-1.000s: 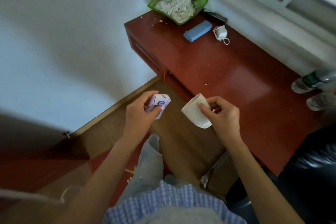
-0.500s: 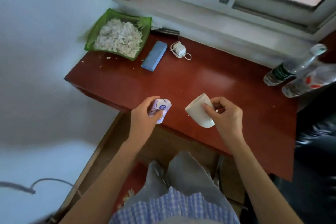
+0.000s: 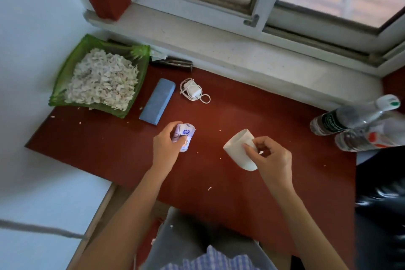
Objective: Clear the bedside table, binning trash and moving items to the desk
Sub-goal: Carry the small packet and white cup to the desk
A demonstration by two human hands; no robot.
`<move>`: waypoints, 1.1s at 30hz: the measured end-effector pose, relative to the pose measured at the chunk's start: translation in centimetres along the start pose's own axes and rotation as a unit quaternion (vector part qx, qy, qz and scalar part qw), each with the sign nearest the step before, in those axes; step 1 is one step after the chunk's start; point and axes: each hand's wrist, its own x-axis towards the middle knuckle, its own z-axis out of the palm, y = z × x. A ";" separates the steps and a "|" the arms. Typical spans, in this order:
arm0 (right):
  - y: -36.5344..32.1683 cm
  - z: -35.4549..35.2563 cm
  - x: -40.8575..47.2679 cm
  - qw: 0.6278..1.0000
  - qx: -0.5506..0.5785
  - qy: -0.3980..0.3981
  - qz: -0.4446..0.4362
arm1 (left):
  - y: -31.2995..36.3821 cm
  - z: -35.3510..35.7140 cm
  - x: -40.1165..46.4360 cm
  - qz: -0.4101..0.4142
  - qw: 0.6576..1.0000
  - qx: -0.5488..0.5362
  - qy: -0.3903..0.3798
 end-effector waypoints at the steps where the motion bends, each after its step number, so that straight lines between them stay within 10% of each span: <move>1: 0.1 -0.1 0.5 1.000 0.000 -0.001 0.006 | 0.1 0.3 0.8 -0.002 1.000 0.003 -0.002; 24: -1.6 4.0 4.2 0.996 0.019 0.048 0.072 | -1.1 0.8 9.5 0.113 0.980 0.165 -0.010; 33: -1.3 4.0 3.9 0.992 0.003 0.083 0.096 | -2.4 2.4 5.1 0.294 0.907 0.291 -0.074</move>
